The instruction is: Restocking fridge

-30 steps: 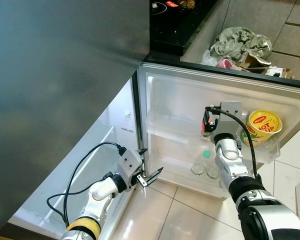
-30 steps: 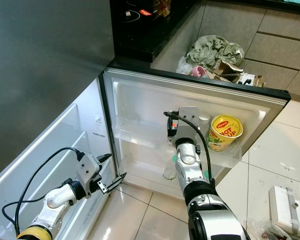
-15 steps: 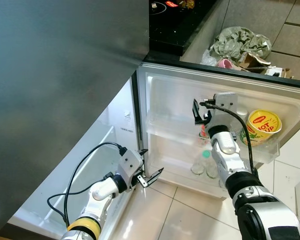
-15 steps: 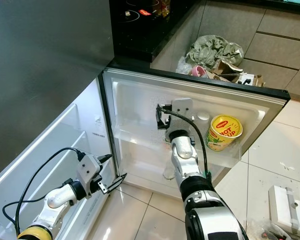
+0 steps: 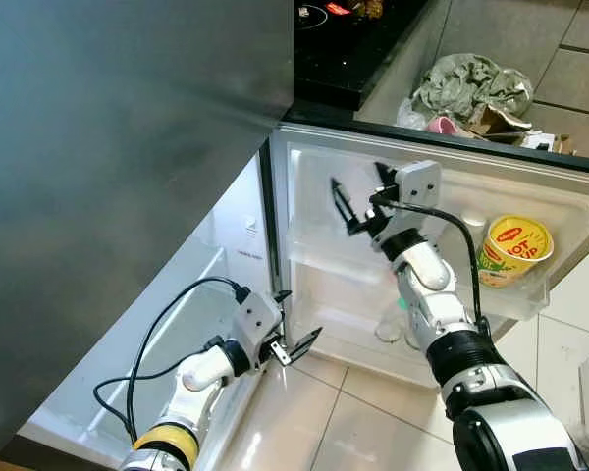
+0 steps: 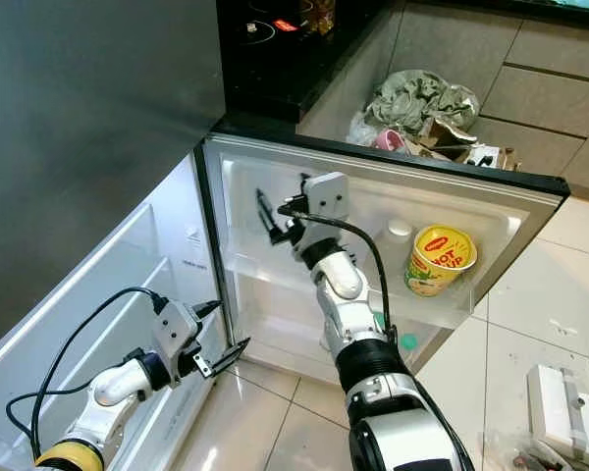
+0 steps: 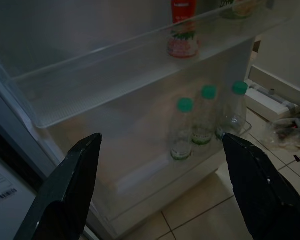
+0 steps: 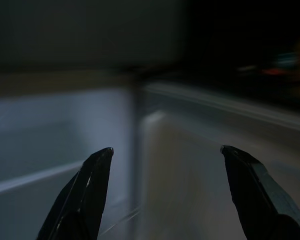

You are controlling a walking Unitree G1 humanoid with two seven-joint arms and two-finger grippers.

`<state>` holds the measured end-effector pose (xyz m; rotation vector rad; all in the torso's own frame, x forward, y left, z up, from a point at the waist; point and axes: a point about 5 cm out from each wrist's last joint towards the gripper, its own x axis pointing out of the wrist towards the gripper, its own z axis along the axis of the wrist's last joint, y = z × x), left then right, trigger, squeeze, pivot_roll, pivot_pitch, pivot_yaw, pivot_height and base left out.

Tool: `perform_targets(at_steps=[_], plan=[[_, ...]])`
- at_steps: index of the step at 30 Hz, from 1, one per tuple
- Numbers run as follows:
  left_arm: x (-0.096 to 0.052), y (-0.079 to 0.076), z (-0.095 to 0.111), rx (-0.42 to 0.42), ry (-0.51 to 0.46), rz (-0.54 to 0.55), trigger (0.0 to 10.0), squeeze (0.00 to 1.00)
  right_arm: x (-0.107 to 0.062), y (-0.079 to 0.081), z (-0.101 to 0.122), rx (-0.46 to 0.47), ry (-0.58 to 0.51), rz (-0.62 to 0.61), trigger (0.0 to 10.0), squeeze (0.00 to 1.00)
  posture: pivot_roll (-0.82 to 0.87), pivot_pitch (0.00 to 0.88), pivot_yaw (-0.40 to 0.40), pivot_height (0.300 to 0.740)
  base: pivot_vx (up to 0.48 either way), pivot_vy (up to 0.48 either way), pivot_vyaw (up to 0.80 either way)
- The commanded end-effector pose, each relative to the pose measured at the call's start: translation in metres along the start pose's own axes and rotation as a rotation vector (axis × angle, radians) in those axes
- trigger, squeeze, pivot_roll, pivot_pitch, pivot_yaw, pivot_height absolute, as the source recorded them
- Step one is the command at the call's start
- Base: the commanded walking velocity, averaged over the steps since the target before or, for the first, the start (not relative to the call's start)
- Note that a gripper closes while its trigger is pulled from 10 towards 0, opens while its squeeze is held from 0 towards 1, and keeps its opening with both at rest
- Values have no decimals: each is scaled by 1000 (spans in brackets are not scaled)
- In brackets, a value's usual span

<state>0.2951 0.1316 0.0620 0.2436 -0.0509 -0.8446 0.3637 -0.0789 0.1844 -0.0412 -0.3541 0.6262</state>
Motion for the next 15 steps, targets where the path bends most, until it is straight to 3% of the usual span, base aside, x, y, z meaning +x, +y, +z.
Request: perform_targets(at_steps=[1,4,6,15], plan=[[1,-6,-6,-19,29,-22,10000,0,-3,5,-6,7,36,51,10000,0,-51,100,-22,740,0,0,0],[2,-7,-6,-21,30,-22,10000,0,-13,11,-18,-31,110,139,10000,0,-53,96,-23,740,0,0,0],[1,-8,-9,-33,42,-15,10000,0,-32,17,-34,-63,208,255,10000,0,-53,94,-24,740,0,0,0],[-6,-10,-20,-71,91,6,10000,0,-59,20,-50,-56,331,383,10000,0,-58,89,-20,740,0,0,0]])
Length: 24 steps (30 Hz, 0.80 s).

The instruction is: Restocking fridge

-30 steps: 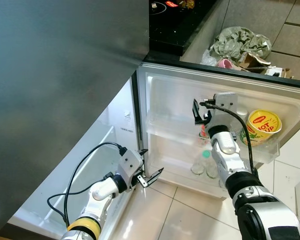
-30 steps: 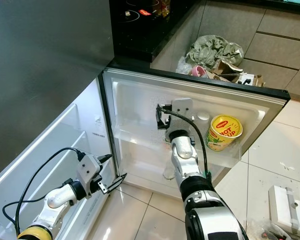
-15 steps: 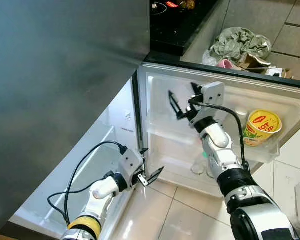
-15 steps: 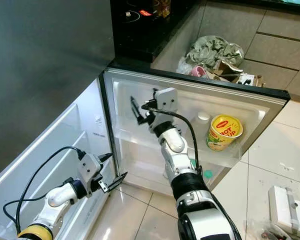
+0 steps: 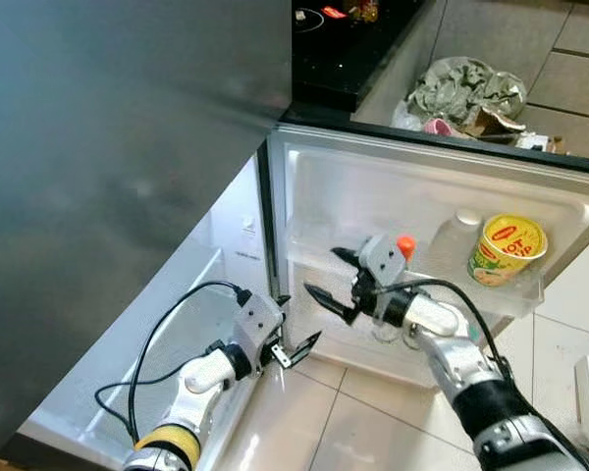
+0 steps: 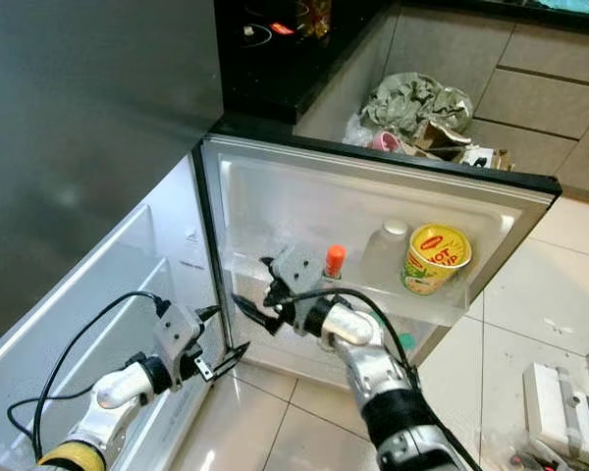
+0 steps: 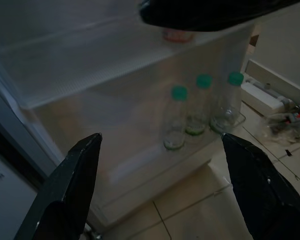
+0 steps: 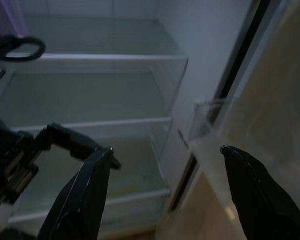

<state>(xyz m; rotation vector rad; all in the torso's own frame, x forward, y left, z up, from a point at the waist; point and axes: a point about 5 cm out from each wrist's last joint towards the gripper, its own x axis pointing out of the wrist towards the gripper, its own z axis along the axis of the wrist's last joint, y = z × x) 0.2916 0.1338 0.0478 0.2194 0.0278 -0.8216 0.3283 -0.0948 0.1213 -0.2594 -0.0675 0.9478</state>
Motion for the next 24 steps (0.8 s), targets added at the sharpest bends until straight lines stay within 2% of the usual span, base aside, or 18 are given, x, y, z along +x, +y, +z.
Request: perform_targets(at_steps=[1,2,3,4,7,8,9,10,14,17,21,24], plan=[[-6,-7,-14,-39,62,3,10000,0,-8,8,-16,12,83,58,10000,0,-58,90,-19,740,0,0,0],[-10,-8,-20,-62,87,15,10000,0,-14,11,-25,29,131,79,10000,0,-58,90,-18,740,0,0,0],[-10,-8,-20,-62,87,15,10000,0,-14,11,-25,29,131,79,10000,0,-58,90,-18,740,0,0,0],[-19,-14,-35,-113,152,40,10000,0,-31,22,-56,70,279,123,10000,0,-58,90,-17,740,0,0,0],[-22,-17,-40,-127,173,45,10000,0,-37,26,-67,95,330,138,10000,0,-58,90,-17,740,0,0,0],[-27,-22,-48,-151,208,50,10000,0,-49,33,-86,125,419,139,10000,0,-56,92,-19,740,0,0,0],[-30,-24,-52,-163,222,55,10000,0,-57,36,-96,143,469,119,10000,0,-57,94,-17,740,0,0,0],[-30,-24,-52,-163,222,55,10000,0,-57,36,-96,143,469,119,10000,0,-57,94,-17,740,0,0,0],[-43,-33,-67,-228,291,89,10000,0,-90,49,-132,237,655,-3,10000,0,-59,93,-18,740,0,0,0],[-46,-36,-71,-247,311,99,10000,0,-99,54,-140,264,693,-47,10000,0,-59,92,-18,740,0,0,0],[-58,-45,-86,-294,403,128,10000,0,-133,68,-167,363,845,-271,10000,0,-56,88,-20,740,0,0,0],[-68,-55,-98,-300,497,121,10000,0,-156,78,-179,397,931,-395,10000,0,-56,88,-20,740,0,0,0]])
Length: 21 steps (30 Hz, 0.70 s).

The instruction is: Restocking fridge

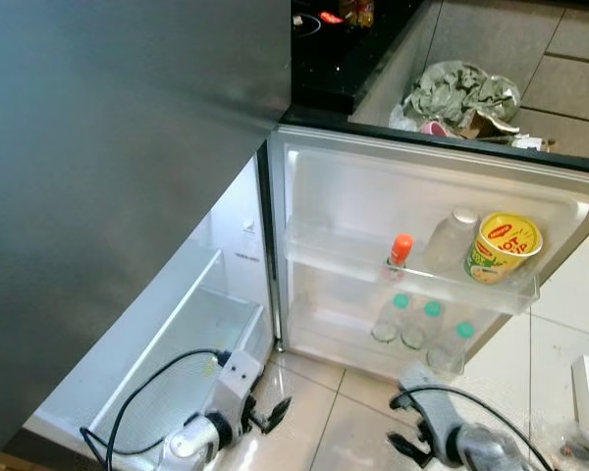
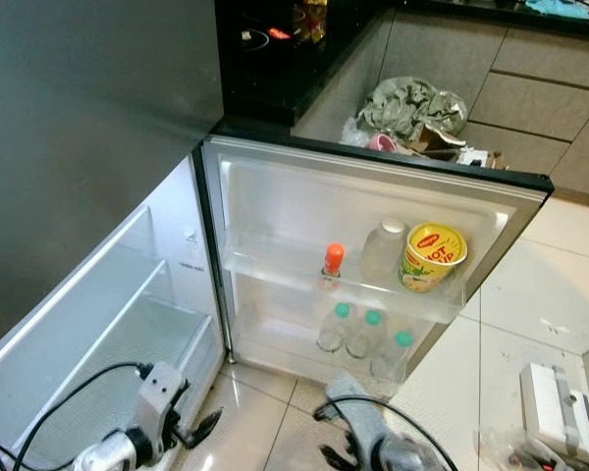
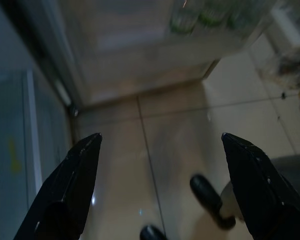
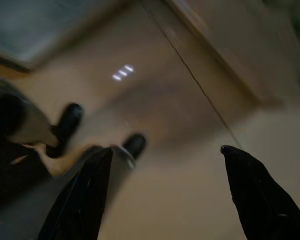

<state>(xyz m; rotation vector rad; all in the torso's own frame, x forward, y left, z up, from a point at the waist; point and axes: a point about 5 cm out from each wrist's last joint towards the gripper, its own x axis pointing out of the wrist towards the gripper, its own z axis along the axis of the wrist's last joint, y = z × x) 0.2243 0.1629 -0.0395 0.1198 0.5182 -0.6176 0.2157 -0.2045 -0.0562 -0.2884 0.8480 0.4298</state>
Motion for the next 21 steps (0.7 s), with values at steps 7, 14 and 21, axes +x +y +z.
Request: perform_targets(at_steps=[7,14,21], plan=[[-24,-13,-54,-86,253,51,10000,0,-17,0,-60,251,157,-211,10000,0,-63,87,-17,740,0,0,0],[-54,-26,-100,-340,426,207,10000,0,-35,24,-112,338,334,-266,10000,0,-54,66,-23,740,0,0,0],[-62,-35,-112,-378,490,212,10000,0,-34,28,-113,331,350,-265,10000,0,-54,53,-25,740,0,0,0]])
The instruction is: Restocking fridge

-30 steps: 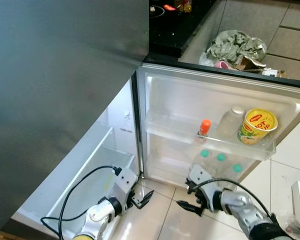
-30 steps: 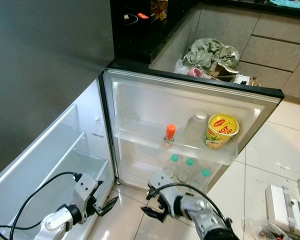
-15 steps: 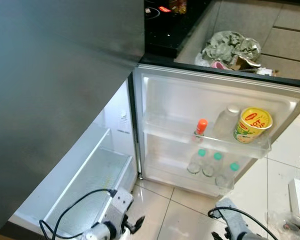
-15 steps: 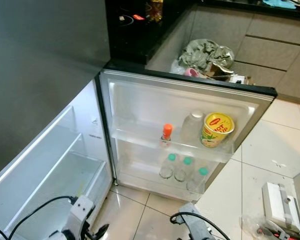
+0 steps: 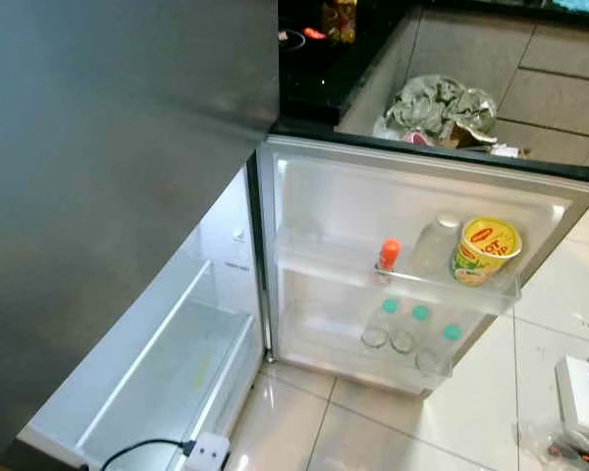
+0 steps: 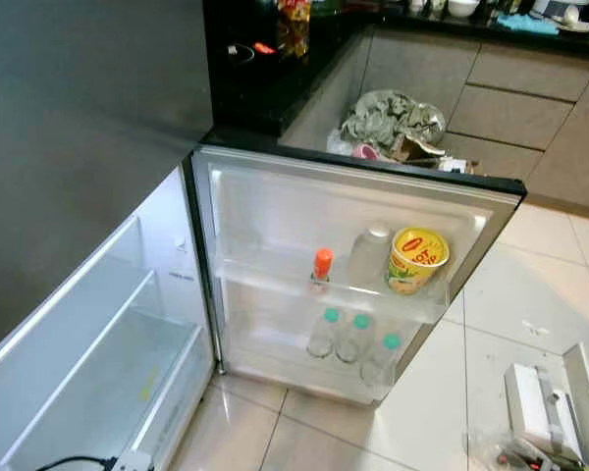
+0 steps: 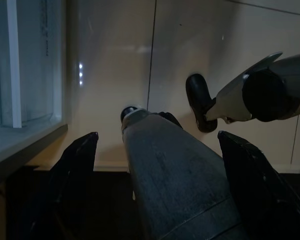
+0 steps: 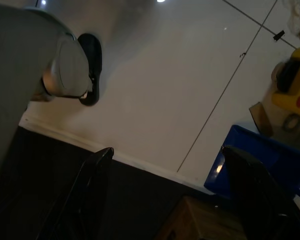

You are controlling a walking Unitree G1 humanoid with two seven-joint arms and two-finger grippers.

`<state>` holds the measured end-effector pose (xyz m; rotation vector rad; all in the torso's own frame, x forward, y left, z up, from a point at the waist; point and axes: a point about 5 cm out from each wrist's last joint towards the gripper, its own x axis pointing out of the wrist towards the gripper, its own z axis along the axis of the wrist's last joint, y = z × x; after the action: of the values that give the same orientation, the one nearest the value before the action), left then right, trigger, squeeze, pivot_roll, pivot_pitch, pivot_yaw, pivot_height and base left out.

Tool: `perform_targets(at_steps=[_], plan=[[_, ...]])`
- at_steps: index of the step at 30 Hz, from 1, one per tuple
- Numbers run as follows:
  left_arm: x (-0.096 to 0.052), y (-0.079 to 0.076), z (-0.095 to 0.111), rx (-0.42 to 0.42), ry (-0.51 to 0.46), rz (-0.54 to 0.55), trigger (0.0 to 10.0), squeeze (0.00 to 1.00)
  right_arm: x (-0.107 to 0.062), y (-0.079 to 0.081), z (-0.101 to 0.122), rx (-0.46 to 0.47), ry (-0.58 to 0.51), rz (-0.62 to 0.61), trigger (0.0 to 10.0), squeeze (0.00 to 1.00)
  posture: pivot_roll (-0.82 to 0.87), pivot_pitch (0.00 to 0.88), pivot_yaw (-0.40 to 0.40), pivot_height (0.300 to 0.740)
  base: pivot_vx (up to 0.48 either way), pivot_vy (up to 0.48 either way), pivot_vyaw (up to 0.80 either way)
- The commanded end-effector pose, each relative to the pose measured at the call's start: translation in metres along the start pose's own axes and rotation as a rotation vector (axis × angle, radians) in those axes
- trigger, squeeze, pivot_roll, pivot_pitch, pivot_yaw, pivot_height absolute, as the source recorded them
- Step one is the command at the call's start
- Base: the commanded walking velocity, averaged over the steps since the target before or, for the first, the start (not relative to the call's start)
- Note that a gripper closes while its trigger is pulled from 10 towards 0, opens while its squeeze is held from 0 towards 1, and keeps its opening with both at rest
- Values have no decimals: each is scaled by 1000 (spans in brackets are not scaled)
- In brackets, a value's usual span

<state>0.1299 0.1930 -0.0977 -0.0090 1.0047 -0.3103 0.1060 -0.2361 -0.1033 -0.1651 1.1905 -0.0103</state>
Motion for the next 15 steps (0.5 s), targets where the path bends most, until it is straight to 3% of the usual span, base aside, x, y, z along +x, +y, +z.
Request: perform_targets(at_steps=[1,4,15], plan=[[-4,-1,-18,-50,61,19,10000,0,1,1,2,1,-3,-5,10000,0,-54,53,-25,740,0,0,0],[-2,-3,-16,-61,62,21,10000,0,1,1,9,-16,-18,-4,10000,0,-55,49,-28,740,0,-87,0],[1,-3,-5,-45,48,12,10000,0,3,2,22,-59,-39,0,10000,0,-51,45,-28,740,0,-338,0]])
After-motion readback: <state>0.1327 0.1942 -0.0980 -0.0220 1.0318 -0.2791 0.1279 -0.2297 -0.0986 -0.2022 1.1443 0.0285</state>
